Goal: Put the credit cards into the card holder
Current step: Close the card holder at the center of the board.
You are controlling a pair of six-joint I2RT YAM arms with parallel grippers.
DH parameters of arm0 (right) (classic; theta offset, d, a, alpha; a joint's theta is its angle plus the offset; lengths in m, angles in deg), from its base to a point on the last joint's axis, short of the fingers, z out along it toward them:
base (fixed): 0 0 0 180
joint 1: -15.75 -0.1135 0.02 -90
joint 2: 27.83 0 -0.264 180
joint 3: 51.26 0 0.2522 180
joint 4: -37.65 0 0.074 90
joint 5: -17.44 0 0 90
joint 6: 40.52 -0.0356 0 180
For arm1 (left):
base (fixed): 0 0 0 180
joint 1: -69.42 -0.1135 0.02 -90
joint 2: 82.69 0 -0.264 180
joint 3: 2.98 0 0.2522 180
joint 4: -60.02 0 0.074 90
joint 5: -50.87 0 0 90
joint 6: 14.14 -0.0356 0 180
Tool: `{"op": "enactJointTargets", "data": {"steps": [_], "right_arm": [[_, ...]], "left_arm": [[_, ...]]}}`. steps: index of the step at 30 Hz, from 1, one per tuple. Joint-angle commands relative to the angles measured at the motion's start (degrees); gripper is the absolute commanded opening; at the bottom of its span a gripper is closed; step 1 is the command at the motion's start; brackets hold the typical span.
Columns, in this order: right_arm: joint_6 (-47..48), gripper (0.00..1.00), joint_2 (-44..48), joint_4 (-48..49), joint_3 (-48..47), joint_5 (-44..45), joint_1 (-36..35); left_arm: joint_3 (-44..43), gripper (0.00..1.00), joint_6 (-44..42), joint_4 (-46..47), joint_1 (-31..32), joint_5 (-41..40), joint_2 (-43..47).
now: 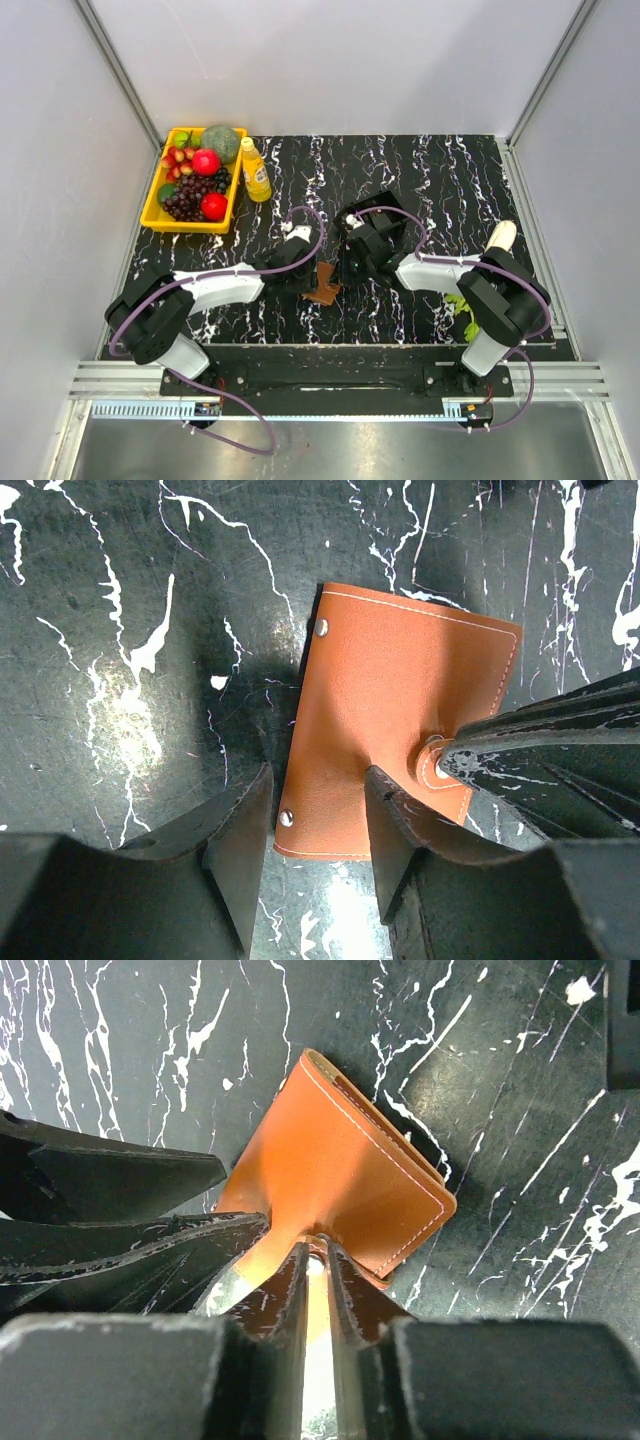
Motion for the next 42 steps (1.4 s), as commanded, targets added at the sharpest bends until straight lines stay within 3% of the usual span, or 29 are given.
{"op": "enactJointTargets", "data": {"steps": [1, 5, 6, 9, 11, 16, 19, 25, 35, 42], "right_arm": [[1.76, 0.22, 2.33, 0.58, -1.01, 2.25, -0.53], [3.08, 0.26, 7.07, 0.48, -0.31, 4.01, -0.44], [3.00, 0.31, 7.96, 1.19, 0.22, 3.84, -0.44], [5.80, 0.32, 7.00, -3.09, -1.88, 2.70, -0.62], [7.20, 0.38, 6.47, -3.03, -1.27, 1.04, -0.97], [15.01, 0.46, 4.01, -9.33, -2.58, 0.66, -1.32], [20.99, 0.50, 5.50, -8.04, -1.01, 0.76, -1.23], [27.77, 0.52, 9.46, -1.82, 1.37, -1.08, -1.50], [34.98, 0.48, 3.75, 1.81, 0.93, -5.66, -1.50], [39.28, 0.52, 2.87, 6.29, 3.21, -4.87, -1.50]], "left_arm": [[0.58, 0.46, 0.45, 0.35, -0.01, 1.48, -0.76], [0.67, 0.46, 0.62, 0.44, 0.08, 1.57, -0.84], [0.67, 0.46, 0.71, 0.61, 0.08, 1.66, -0.84], [0.58, 0.46, 0.53, 0.53, -0.01, 1.74, -1.19], [0.50, 0.46, 0.53, 0.61, 0.08, 1.92, -1.20], [-0.12, 0.45, 0.01, 0.53, -0.01, 2.62, -1.81], [-0.12, 0.45, 0.01, 0.44, 0.08, 2.45, -1.64], [0.23, 0.45, -0.17, 0.35, 0.08, 2.10, -1.28], [1.99, 0.44, 0.62, 2.28, -0.10, 2.79, -0.14], [3.40, 0.44, 2.11, 4.75, -0.18, 3.94, -0.32]]}}
